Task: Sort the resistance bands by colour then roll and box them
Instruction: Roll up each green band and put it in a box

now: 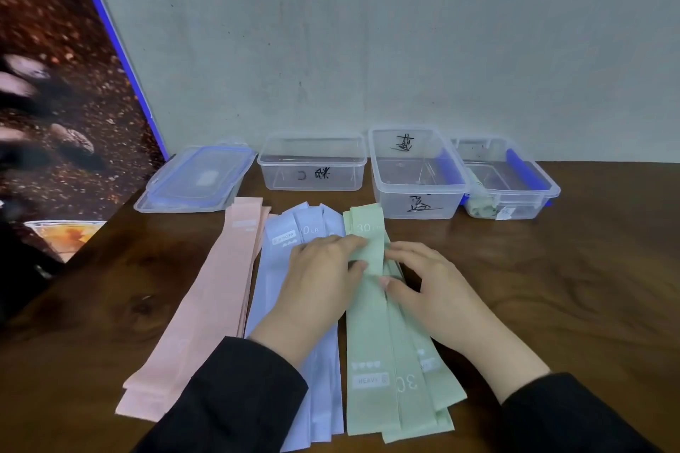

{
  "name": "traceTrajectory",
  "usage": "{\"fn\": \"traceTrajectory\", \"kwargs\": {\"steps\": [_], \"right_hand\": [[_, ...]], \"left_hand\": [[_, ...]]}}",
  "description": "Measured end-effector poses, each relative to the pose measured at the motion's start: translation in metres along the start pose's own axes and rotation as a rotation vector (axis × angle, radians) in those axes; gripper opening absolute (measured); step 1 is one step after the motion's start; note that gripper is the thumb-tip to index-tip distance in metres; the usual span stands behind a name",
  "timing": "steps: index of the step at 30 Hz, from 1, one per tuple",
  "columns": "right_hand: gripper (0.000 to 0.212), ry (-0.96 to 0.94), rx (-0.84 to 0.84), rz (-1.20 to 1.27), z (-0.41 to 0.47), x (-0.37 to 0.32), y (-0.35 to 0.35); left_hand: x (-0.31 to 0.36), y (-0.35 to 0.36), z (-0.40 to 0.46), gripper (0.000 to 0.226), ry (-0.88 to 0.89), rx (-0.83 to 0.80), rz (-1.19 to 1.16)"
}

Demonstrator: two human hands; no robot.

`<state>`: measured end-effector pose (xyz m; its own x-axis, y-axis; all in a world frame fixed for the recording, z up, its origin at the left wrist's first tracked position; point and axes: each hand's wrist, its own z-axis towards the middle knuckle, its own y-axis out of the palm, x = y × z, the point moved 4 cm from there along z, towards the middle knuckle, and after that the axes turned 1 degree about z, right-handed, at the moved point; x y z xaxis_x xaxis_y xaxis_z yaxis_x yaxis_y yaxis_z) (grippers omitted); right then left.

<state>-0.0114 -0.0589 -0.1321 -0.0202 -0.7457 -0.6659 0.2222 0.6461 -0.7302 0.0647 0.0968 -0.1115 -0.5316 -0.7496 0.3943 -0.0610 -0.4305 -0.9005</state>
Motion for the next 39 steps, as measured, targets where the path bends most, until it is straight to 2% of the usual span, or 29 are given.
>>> {"fn": "traceTrajectory", "kwargs": {"steps": [4,9,14,16,20,23,25,28,32,34,36,39], "right_hand": [[0.030,0.036,0.031,0.115,-0.001,-0.005,0.000],[0.007,0.108,0.109,0.486,-0.006,-0.010,-0.008],[0.004,0.163,0.178,0.813,-0.011,-0.013,-0.015],[0.006,0.174,0.206,0.874,-0.013,-0.014,-0.021],[0.011,0.171,0.227,0.905,-0.016,-0.020,-0.037],[0.012,0.133,0.198,0.908,-0.023,-0.027,-0.047],[0.011,0.098,0.163,0.889,-0.028,-0.033,-0.052],[0.013,0.078,0.151,0.880,-0.037,-0.041,-0.059],[0.014,0.072,0.150,0.859,-0.049,-0.046,-0.069],[0.016,0.086,0.145,0.869,-0.054,-0.046,-0.072],[0.017,0.094,0.148,0.875,-0.061,-0.048,-0.077],[0.020,0.090,0.146,0.882,-0.070,-0.051,-0.084]], "left_hand": [[0.004,-0.002,-0.002,0.036,0.018,-0.002,-0.106],[0.010,-0.006,-0.008,0.036,0.113,0.029,-0.249],[0.017,-0.012,-0.015,0.030,0.215,0.095,-0.428],[0.018,-0.020,-0.016,0.024,0.155,0.148,-0.591],[0.019,-0.032,-0.010,0.016,-0.118,0.120,-0.913],[0.035,-0.037,-0.008,0.028,-0.251,-0.114,-1.108],[0.049,-0.039,-0.007,0.028,-0.267,-0.231,-1.195],[0.061,-0.045,-0.006,0.023,-0.292,-0.237,-1.289],[0.073,-0.042,-0.008,0.032,-0.334,-0.336,-1.191],[0.077,-0.042,-0.009,0.027,-0.339,-0.298,-1.266],[0.083,-0.049,-0.008,0.031,-0.329,-0.225,-1.399],[0.101,-0.061,-0.010,0.039,-0.293,-0.210,-1.495]]}}
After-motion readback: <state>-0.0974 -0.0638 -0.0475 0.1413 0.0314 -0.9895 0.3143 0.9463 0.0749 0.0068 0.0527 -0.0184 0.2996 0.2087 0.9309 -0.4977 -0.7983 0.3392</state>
